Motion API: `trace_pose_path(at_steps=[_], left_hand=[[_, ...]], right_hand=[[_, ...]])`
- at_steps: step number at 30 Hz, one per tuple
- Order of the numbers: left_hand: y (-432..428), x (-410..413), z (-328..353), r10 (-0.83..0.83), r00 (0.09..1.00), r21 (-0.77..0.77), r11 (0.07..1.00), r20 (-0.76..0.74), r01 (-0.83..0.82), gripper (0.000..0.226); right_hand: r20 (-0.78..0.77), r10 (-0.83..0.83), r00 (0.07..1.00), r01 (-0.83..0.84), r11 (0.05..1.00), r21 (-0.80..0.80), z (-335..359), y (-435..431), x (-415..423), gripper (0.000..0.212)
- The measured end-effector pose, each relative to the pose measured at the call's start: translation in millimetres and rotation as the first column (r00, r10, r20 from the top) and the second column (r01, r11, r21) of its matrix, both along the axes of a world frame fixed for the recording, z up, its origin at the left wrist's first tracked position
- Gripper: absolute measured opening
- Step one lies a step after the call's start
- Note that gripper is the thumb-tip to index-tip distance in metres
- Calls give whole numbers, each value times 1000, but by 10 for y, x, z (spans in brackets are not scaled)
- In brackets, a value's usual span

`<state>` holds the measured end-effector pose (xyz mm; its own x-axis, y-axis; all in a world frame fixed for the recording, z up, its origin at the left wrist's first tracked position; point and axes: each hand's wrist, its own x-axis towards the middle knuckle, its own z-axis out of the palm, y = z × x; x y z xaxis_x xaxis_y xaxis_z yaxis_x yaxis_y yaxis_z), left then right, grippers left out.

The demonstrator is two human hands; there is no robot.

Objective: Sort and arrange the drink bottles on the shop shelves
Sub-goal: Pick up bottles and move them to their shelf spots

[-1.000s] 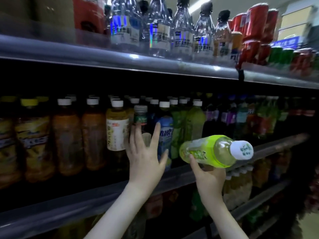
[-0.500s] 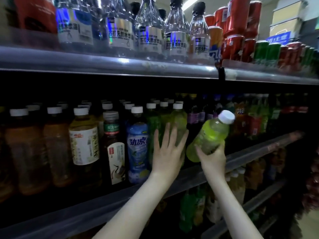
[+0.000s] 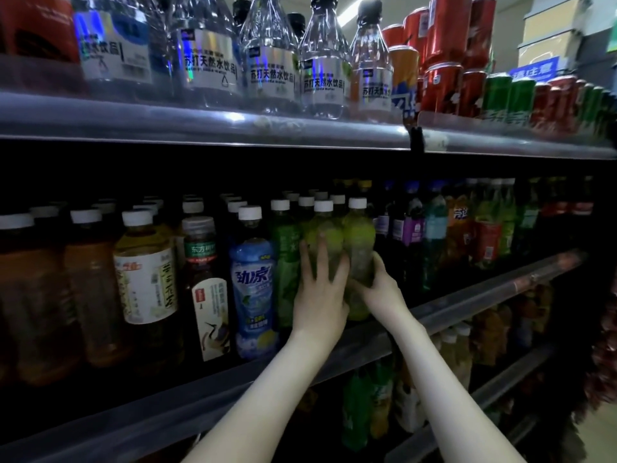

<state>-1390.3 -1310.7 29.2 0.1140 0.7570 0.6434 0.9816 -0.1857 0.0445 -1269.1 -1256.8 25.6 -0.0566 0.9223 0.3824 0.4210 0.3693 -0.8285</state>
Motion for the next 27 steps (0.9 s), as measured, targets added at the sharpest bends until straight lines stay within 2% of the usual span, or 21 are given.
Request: trace_pose_path(at_steps=[3,5,7,11,15,19,22,25,27], left_hand=[[-24,-27,-32,-1,1000,16,1000,16,1,75],[-47,-56,-82,4,1000,13,1000,17,-4,77],[-120,-103,-178,-10,1000,109,994,-1,10,75],[-419,-264,-672,-112,992,199,973,-55,121,57],[-878,-519,-1217,-117,988,176,975,-105,134,53],[-1332,-848,-1773,-131,984,69,988,-118,140,65],[-1698,-1151,-2128,-74,995,-25,997,-71,73,69],[-1986,-1502,-2417,117,993,-182,976,-16,-118,77],[-2150,-1729,-2471,290,957,-334,902,-4,-274,78]], right_hand=[[23,58,998,-59,998,19,-75,-4,-49,93],[64,55,996,-57,998,29,-191,-35,-76,98],[102,-15,995,5,995,102,-344,-127,-93,89],[188,-169,968,116,958,263,-687,-513,-141,60],[276,-160,948,78,955,285,-1095,-947,-269,62],[291,-72,954,21,985,173,-1528,-1326,-473,70],[316,-2,949,-11,999,41,-1781,-1577,-686,70],[331,151,932,-114,985,-129,-2035,-1832,-971,70],[314,257,914,-181,951,-249,-2208,-1983,-1163,72]])
